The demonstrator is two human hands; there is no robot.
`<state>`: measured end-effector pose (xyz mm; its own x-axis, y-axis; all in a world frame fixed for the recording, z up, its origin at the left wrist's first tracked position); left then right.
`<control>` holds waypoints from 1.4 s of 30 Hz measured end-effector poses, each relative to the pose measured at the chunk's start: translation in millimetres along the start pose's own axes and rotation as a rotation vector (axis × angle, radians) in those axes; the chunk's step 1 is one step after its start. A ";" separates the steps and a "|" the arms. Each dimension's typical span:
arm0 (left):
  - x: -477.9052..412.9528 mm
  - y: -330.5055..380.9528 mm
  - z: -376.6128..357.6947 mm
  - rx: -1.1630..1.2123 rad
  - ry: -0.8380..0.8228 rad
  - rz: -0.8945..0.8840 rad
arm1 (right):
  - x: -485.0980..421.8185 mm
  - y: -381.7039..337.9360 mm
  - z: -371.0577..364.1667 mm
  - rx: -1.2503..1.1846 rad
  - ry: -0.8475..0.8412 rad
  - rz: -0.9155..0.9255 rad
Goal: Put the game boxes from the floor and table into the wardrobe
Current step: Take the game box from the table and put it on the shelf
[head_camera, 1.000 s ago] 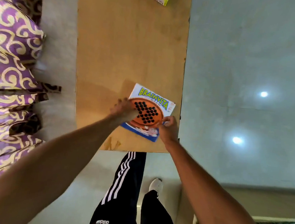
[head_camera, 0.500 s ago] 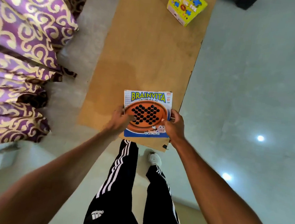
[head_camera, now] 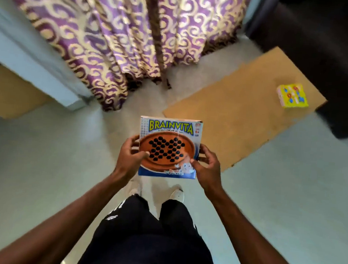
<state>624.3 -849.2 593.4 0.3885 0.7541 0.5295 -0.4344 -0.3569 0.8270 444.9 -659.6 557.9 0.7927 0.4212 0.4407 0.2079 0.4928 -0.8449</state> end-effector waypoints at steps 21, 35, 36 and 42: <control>232.5 -229.9 543.2 0.589 0.964 0.080 | 334.9 -83.2 -531.6 0.421 -0.912 0.495; 346.4 -336.5 800.6 0.898 1.465 0.093 | 582.5 -84.9 -871.4 0.598 -1.400 0.798; 352.7 -343.9 817.7 0.891 1.492 0.102 | 601.2 -85.5 -890.7 0.599 -1.435 0.807; 393.2 -386.5 898.7 0.889 1.690 0.175 | 701.0 -77.5 -988.5 0.646 -1.618 0.837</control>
<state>1675.3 -910.2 651.7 -0.9228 0.1604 0.3504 0.3167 -0.2020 0.9267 1550.9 -1155.2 632.7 -0.7163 0.6728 0.1851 -0.3956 -0.1731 -0.9020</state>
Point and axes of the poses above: each hand's wrist, its own x-axis away from the middle knuckle, its own z-axis out of the back of the hand, y = z × x, the point moved 8 cm from there along -x, towards the middle knuckle, and after that the axes turned 4 degrees about y, right-handed, at the moved point
